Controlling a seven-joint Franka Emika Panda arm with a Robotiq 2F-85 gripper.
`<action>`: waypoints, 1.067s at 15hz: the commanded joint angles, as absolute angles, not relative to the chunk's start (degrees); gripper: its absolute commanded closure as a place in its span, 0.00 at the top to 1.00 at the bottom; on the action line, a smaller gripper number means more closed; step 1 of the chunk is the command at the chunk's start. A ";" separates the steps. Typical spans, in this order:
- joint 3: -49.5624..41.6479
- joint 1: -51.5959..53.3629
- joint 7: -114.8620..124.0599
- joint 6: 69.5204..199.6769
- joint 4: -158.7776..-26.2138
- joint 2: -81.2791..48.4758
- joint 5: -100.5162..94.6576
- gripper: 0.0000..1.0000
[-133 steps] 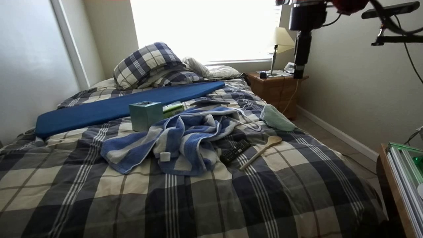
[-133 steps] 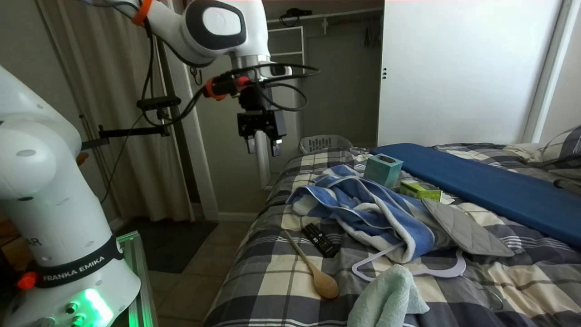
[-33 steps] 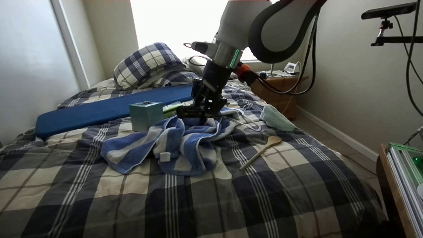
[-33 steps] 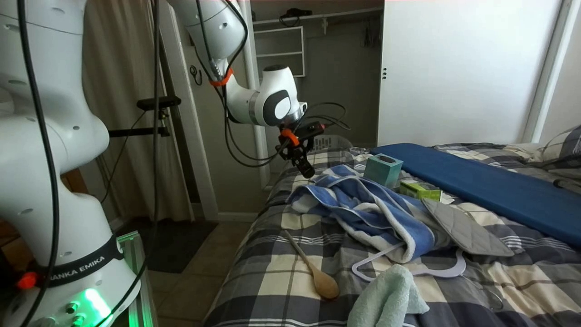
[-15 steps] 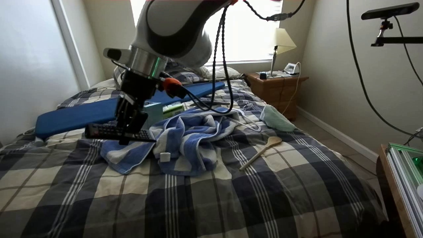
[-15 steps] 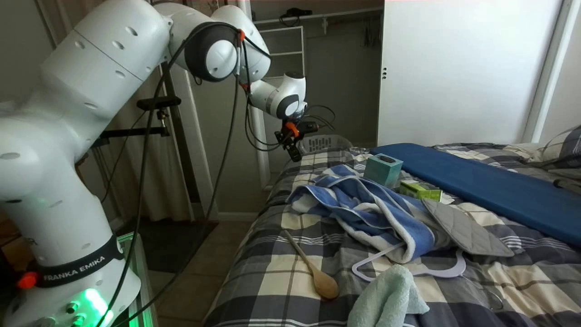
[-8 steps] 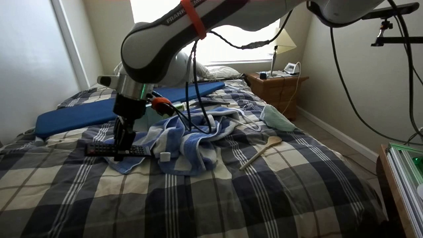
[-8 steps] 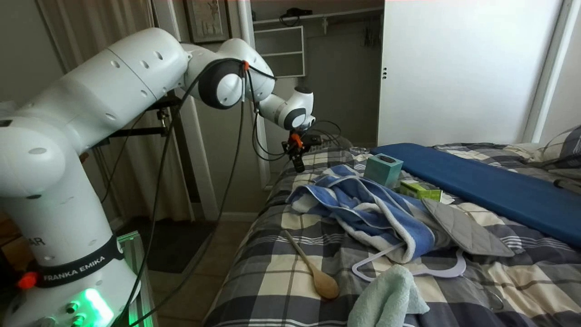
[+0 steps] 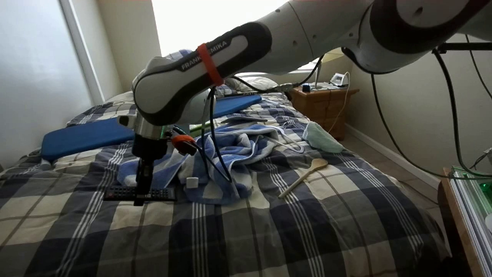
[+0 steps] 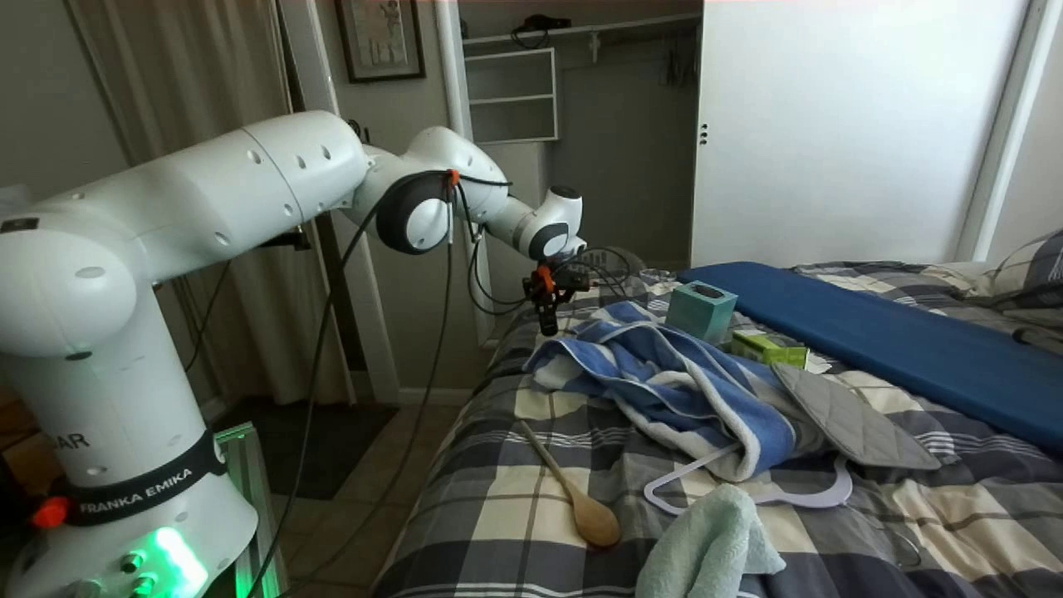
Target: Move the black remote to the left
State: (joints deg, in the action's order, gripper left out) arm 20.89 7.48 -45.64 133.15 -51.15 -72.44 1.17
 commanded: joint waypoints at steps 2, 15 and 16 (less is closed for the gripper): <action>20.01 10.03 -41.09 126.46 -37.45 -80.15 1.44 0.23; 17.64 11.20 -41.29 127.42 -34.69 -75.89 0.31 1.00; 16.32 11.16 -41.23 127.64 -35.52 -74.61 -1.07 1.00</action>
